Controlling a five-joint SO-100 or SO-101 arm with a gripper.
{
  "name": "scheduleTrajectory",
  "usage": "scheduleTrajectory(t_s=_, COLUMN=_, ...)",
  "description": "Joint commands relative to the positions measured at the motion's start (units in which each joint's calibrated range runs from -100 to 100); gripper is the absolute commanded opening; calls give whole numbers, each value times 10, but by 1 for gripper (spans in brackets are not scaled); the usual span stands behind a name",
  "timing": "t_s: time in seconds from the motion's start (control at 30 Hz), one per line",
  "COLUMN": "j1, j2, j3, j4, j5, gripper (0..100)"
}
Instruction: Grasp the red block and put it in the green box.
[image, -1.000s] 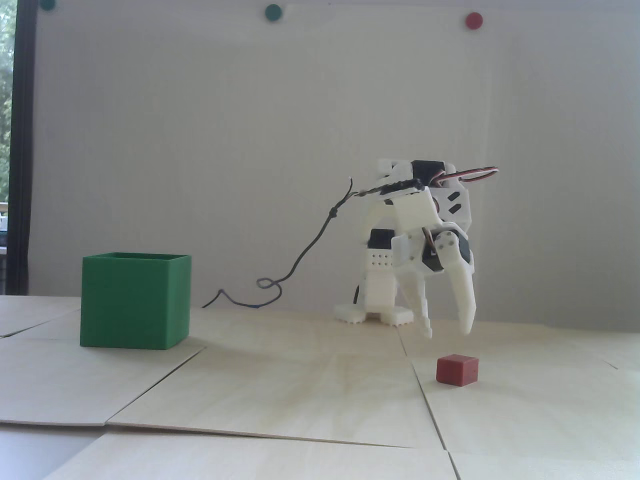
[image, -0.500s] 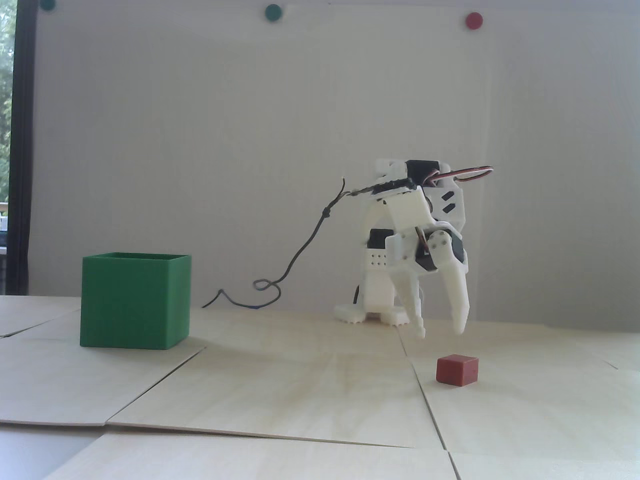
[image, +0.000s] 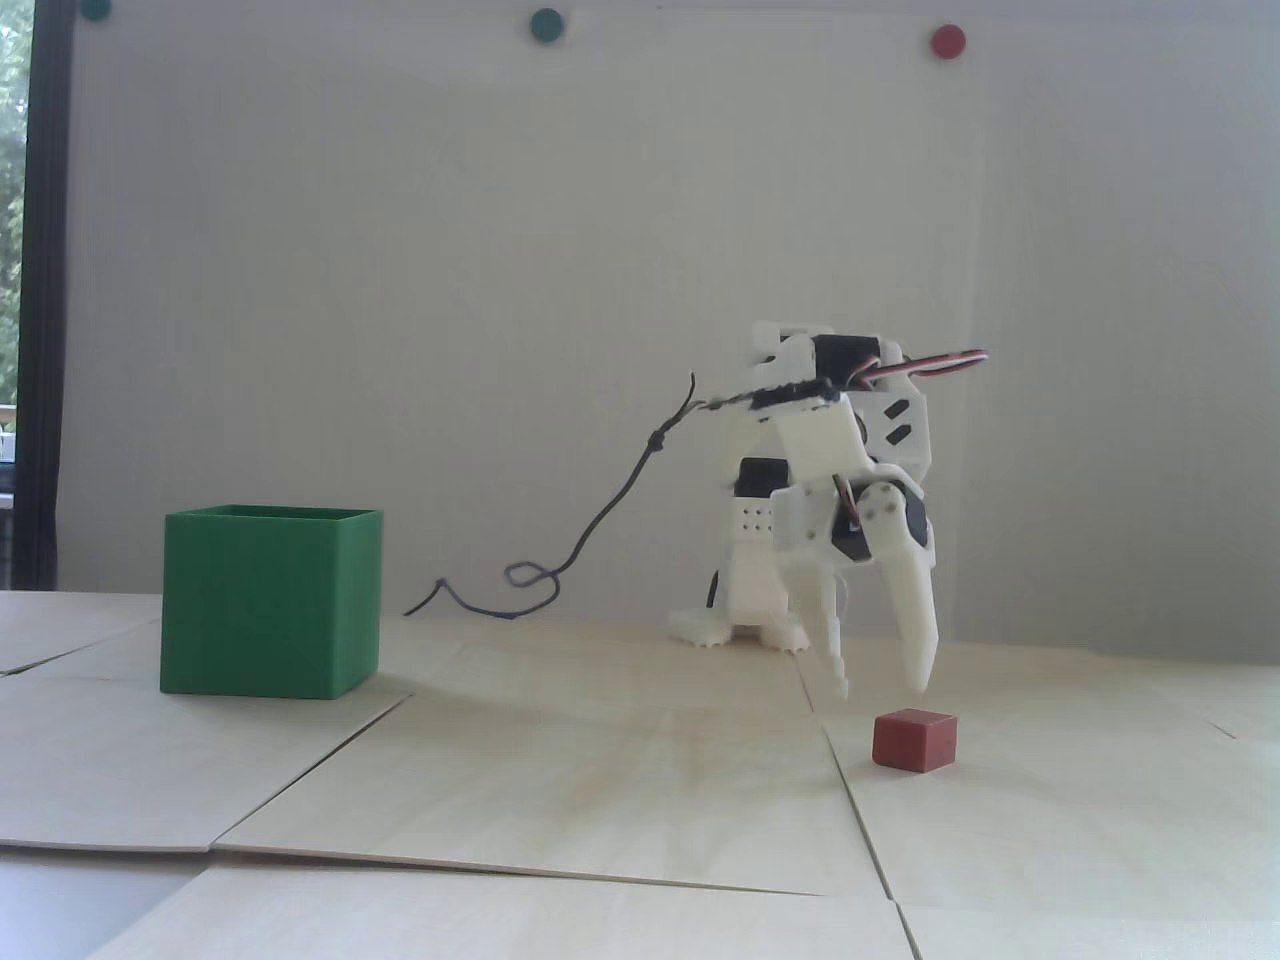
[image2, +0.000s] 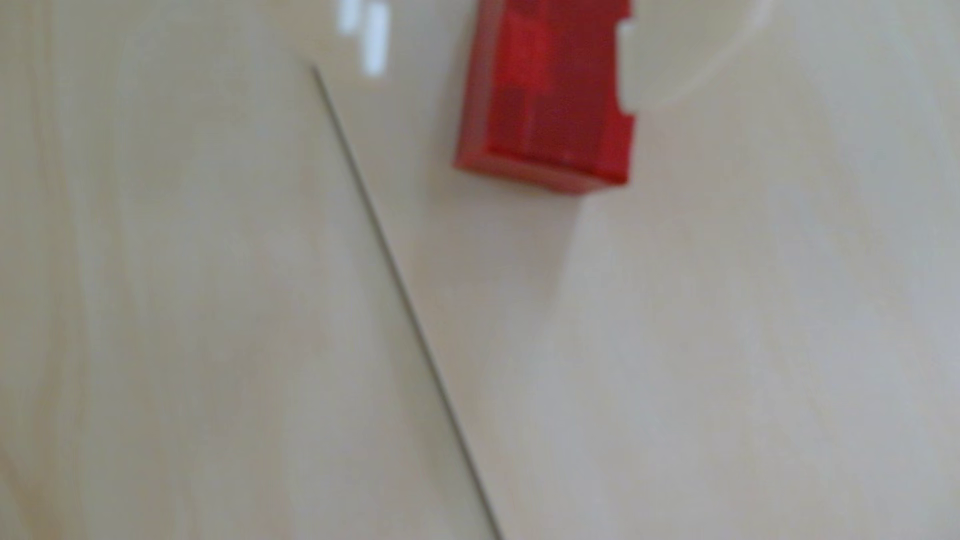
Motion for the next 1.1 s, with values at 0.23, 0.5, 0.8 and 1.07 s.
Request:
scheduleTrajectory(t_s=0.23, j1=6, j2=10, j3=-76, j4=6, j5=13, gripper=16)
scheduleTrajectory(t_s=0.5, j1=9, j2=10, j3=-86, j4=0, j5=13, gripper=16)
scheduleTrajectory(t_s=0.8, j1=16, j2=12, j3=-127, j4=6, j5=34, gripper=22)
scheduleTrajectory(t_s=1.07, j1=17, j2=14, j3=-126, j4=-1, j5=35, gripper=22)
